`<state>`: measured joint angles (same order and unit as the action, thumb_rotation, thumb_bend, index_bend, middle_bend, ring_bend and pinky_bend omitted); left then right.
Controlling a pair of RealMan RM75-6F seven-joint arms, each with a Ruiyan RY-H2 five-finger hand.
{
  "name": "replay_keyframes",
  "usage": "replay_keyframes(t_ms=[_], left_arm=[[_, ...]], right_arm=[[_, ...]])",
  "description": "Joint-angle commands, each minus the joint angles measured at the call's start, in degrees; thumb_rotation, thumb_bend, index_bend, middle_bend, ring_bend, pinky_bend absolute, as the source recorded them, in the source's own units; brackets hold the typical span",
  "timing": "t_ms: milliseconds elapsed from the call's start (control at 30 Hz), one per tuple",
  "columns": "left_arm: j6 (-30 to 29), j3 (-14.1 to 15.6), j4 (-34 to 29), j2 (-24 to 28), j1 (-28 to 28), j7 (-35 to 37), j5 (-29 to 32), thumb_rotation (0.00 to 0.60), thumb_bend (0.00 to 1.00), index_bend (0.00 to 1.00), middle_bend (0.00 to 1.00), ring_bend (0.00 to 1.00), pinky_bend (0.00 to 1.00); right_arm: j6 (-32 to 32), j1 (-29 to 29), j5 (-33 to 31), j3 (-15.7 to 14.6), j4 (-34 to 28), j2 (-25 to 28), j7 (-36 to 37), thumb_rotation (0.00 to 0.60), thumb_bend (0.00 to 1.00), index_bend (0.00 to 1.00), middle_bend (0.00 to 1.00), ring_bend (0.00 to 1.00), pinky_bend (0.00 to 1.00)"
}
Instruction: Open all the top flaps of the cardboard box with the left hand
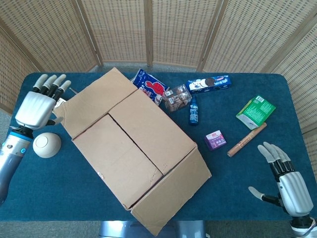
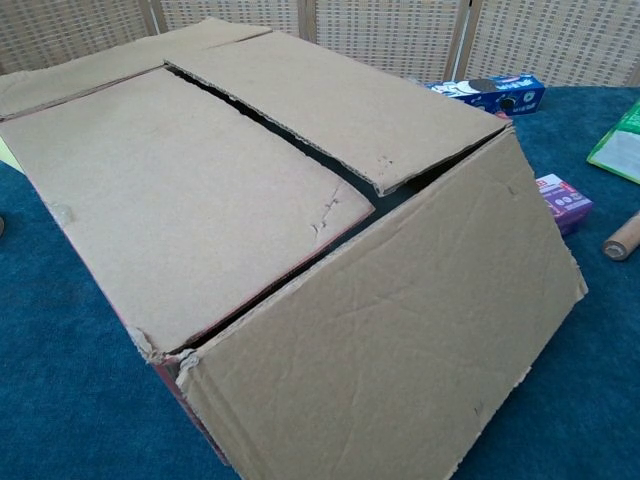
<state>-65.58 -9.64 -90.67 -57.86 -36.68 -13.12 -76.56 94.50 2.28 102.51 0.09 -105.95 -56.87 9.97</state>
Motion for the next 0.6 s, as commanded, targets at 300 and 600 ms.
replay_keyframes(t_ms=[300,600], left_arm=[[1.7,-1.1,-5.3,-7.6,-3.5,-2.4,-1.6,0.6,0.01,0.0,0.0,0.0,0.04],[3.0,-2.9,-3.1,-16.9,-7.6,-7.5,0.2,0.6,0.01,0.0,0.0,0.0,0.04]], right_arm=[[-0.1,0.1,-0.1,-0.1,0.0,0.1,0.5,0.6,0.0,0.0,0.0,0.0,0.12],[0.1,0.2,-0.6,0.0,0.3,0.6,2.3,0.6,0.0,0.0,0.0,0.0,0.12]])
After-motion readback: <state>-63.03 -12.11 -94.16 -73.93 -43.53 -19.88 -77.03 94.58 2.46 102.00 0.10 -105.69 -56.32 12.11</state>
